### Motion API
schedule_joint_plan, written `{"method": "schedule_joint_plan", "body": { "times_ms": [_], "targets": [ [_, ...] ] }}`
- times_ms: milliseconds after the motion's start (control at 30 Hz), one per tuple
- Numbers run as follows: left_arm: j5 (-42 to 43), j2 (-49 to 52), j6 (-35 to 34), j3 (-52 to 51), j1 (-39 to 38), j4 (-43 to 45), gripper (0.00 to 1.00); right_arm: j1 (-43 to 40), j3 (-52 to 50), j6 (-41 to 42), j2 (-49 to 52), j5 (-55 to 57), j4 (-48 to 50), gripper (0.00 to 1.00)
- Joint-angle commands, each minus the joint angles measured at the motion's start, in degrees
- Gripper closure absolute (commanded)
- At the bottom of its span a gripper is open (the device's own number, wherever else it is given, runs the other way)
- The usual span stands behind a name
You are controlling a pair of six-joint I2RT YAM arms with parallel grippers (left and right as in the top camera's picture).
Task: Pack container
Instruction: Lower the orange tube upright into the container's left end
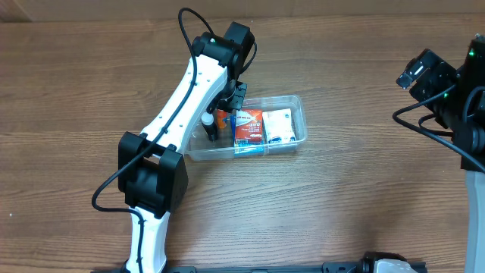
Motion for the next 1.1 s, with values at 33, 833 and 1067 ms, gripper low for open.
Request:
{"method": "schedule_joint_plan", "body": {
  "times_ms": [33,833,1067],
  "targets": [
    [0.1,0.5,0.9,-0.3,0.2,1.3,0.91,-0.2,0.3,0.0,0.1,-0.2,0.4,0.0],
    [3.5,0.5,-0.7,-0.5,1.1,4.5,0.79,-0.2,0.3,0.0,0.1,-0.2,0.4,0.0],
    [3.6,0.5,-0.6,-0.5,2.0,4.0,0.63,-0.2,0.3,0.0,0.1,-0.2,0.4,0.0]
  ]
}}
